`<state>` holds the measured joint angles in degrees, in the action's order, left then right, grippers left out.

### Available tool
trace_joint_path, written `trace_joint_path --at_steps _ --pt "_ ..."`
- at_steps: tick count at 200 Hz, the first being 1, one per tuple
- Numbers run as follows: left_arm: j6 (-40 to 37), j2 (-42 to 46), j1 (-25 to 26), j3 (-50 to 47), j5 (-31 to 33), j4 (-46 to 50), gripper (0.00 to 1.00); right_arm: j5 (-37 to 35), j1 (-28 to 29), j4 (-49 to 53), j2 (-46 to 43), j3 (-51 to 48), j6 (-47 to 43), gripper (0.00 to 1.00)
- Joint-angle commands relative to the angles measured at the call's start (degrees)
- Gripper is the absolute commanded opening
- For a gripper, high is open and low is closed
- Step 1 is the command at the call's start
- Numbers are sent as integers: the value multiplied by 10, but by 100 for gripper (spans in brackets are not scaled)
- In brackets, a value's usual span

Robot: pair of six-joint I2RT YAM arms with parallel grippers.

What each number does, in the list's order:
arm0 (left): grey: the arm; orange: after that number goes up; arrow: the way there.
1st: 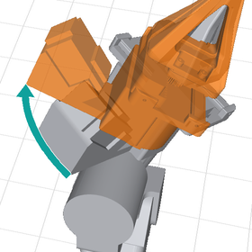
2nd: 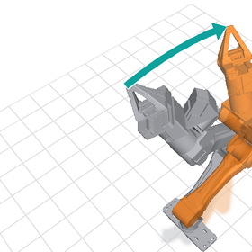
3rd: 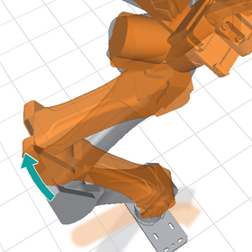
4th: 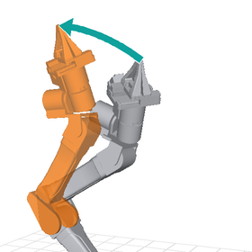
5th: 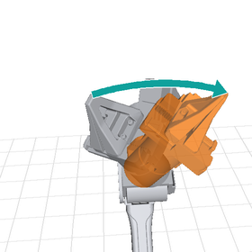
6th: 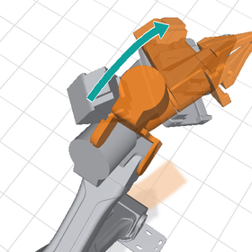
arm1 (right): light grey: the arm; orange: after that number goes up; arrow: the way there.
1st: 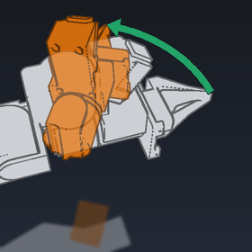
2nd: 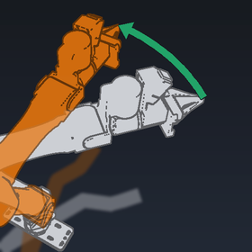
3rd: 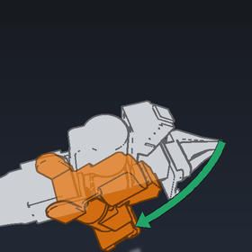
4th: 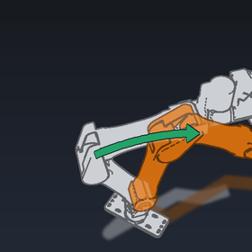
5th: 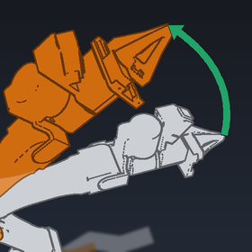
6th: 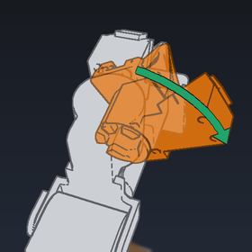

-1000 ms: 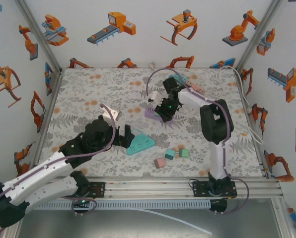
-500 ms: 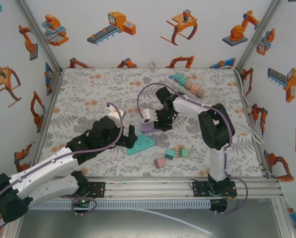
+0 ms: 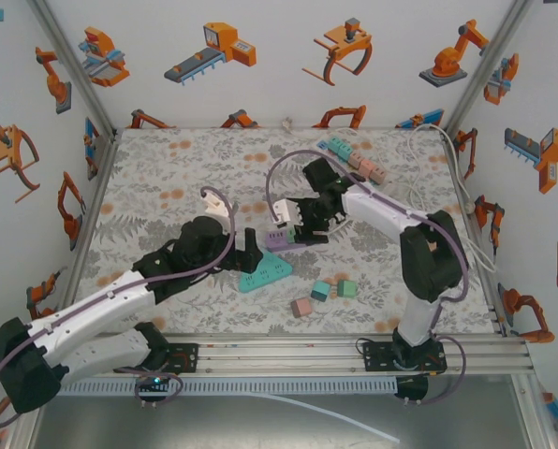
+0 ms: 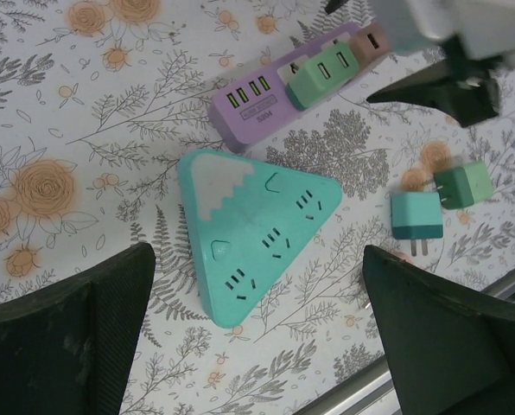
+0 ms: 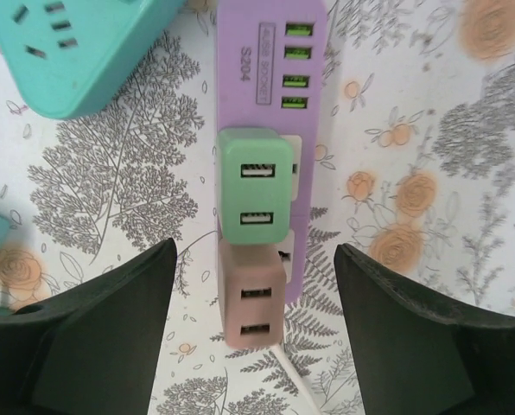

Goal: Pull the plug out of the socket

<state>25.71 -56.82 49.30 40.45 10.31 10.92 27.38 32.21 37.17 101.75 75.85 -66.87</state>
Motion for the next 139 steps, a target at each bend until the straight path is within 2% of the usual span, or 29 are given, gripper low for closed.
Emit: trace_joint_path --at_steps 1,33,59,71,101,139 --pt "42 -23 -33 4 -29 -36 97 76 -17 -55 -64 -45 26 67" --pt "69 -77 -88 11 -89 -82 100 140 -36 -212 -136 -149 105 67" --pt "69 -132 -109 42 -94 -84 95 175 -41 -309 -143 -195 162 66" --pt "64 -159 -114 58 -92 -84 95 186 -41 -315 -130 -191 167 65" --pt "55 -219 -116 91 -87 -85 84 205 -41 -304 -85 -163 161 61" --pt "51 -280 -117 118 -119 -107 76 214 -39 -251 -36 -120 136 54"
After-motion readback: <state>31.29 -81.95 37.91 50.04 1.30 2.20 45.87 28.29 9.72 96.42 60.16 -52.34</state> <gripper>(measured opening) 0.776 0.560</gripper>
